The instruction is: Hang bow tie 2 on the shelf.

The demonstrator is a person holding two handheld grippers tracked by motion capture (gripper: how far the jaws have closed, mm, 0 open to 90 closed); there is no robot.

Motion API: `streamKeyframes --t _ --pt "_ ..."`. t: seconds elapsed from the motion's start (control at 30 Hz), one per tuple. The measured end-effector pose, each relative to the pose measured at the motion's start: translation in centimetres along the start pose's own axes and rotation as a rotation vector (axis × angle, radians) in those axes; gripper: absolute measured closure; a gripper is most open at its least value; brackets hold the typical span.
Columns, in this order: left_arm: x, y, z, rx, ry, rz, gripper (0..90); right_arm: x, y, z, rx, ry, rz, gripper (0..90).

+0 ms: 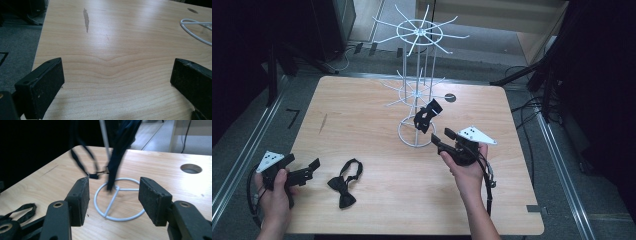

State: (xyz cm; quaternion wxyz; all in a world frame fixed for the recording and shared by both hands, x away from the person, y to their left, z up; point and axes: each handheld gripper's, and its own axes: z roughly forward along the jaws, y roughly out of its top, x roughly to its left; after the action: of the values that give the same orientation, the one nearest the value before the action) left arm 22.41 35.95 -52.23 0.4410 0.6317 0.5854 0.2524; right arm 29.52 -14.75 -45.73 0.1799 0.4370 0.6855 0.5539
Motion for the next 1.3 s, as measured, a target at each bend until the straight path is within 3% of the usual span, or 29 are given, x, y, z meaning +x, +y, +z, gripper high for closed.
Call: streamKeyframes --t 0.13,0.63,1.3 --pt "0.0 0.0 0.0 0.000 0.000 0.001 0.0 1.0 -0.5 0.1 0.012 0.019 -0.027 43.7" --pt "-0.1 0.0 0.0 0.003 0.000 0.005 0.0 3.5 -1.6 0.7 0.034 0.069 -0.038 44.2" --pt "0.0 0.0 0.1 0.004 -0.001 0.007 0.0 6.5 -2.9 3.4 0.073 0.107 -0.059 46.8"
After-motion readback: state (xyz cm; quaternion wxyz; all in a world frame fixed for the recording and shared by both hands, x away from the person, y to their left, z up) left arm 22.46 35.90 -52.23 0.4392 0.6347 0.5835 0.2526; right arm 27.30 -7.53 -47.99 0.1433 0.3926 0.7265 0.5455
